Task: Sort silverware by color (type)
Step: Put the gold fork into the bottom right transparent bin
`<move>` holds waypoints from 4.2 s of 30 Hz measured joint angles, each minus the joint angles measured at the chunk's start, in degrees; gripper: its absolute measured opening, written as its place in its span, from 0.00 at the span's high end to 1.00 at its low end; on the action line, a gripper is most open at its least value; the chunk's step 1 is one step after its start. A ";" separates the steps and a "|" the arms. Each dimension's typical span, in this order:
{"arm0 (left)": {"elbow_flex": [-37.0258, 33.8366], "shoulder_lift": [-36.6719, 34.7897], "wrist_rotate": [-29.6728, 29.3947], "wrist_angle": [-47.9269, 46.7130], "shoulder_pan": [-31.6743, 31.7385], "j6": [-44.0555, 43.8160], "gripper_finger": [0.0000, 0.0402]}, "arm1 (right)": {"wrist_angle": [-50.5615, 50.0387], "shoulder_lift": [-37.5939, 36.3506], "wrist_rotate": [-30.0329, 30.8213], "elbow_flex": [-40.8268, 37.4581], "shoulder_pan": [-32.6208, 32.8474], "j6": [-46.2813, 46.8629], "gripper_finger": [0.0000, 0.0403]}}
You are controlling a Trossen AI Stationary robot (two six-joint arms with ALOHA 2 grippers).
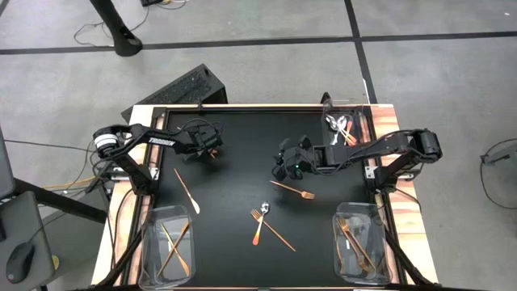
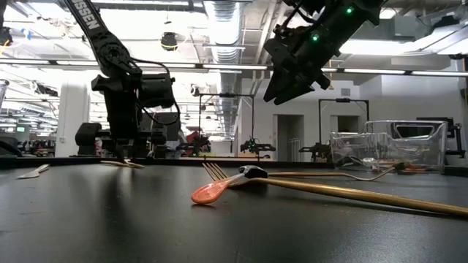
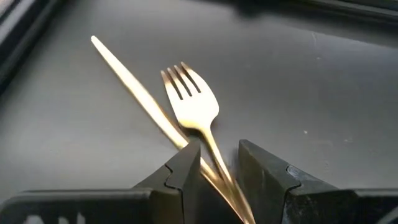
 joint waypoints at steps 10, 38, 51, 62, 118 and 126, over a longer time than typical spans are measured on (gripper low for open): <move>0.07 1.60 1.39 4.66 0.19 9.45 0.76 | -0.13 0.00 0.01 0.00 1.71 0.01 0.51; 0.00 -12.23 12.73 29.15 -12.02 48.32 0.99 | 1.68 -0.02 5.53 -7.45 3.97 14.87 0.52; 0.00 -11.43 60.76 49.63 -18.11 67.89 0.99 | 52.76 -0.02 -6.19 -21.40 6.26 -3.28 0.51; 0.00 -11.51 46.18 51.16 -19.21 71.23 0.99 | 61.85 0.00 -13.59 -21.29 5.57 -2.95 0.51; 0.07 -11.51 19.46 36.52 -32.97 83.12 0.79 | -53.29 -18.17 -54.73 24.27 -7.97 0.89 0.98; 0.07 -11.51 19.55 34.92 -32.99 81.46 0.78 | -72.68 -17.38 -68.53 32.13 -5.41 4.52 0.98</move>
